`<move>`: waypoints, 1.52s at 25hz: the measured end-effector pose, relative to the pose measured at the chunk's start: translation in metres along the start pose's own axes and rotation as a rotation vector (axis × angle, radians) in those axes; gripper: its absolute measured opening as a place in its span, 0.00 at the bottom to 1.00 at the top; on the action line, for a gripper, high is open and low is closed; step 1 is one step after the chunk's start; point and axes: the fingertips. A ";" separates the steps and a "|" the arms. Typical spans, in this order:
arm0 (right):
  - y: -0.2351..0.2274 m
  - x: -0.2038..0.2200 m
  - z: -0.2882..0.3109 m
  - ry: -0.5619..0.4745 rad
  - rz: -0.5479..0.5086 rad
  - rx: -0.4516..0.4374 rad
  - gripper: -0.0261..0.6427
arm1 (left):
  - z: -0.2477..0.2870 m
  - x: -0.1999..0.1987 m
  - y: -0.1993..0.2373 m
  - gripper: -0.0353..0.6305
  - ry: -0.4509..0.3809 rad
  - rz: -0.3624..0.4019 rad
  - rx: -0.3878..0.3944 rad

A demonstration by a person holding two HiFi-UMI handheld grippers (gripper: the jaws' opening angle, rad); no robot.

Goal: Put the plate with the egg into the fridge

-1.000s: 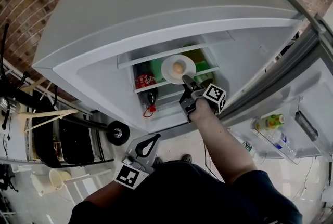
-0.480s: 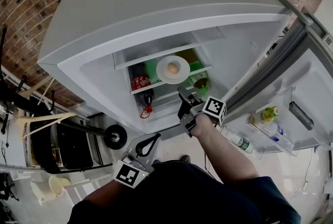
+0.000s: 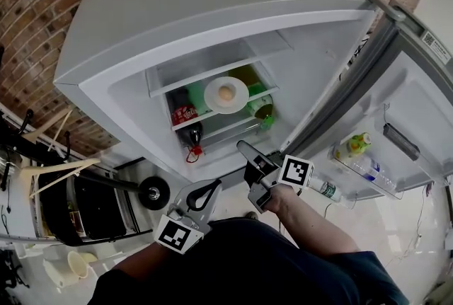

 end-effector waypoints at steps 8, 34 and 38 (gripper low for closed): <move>0.028 0.033 -0.030 0.092 -0.242 -0.026 0.19 | 0.003 -0.004 -0.012 0.05 -0.007 0.001 0.053; 0.059 0.080 -0.042 0.252 -0.855 -0.048 0.05 | 0.002 -0.006 -0.023 0.05 -0.001 0.010 0.103; 0.060 0.084 -0.042 0.273 -0.891 -0.047 0.05 | 0.000 -0.008 -0.021 0.05 -0.006 -0.007 0.094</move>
Point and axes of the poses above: the fingertips, and each gripper's own axes: z forward along the fingers, y to its left, x out of its underside, and after that the axes turned 4 degrees about -x, right-handed
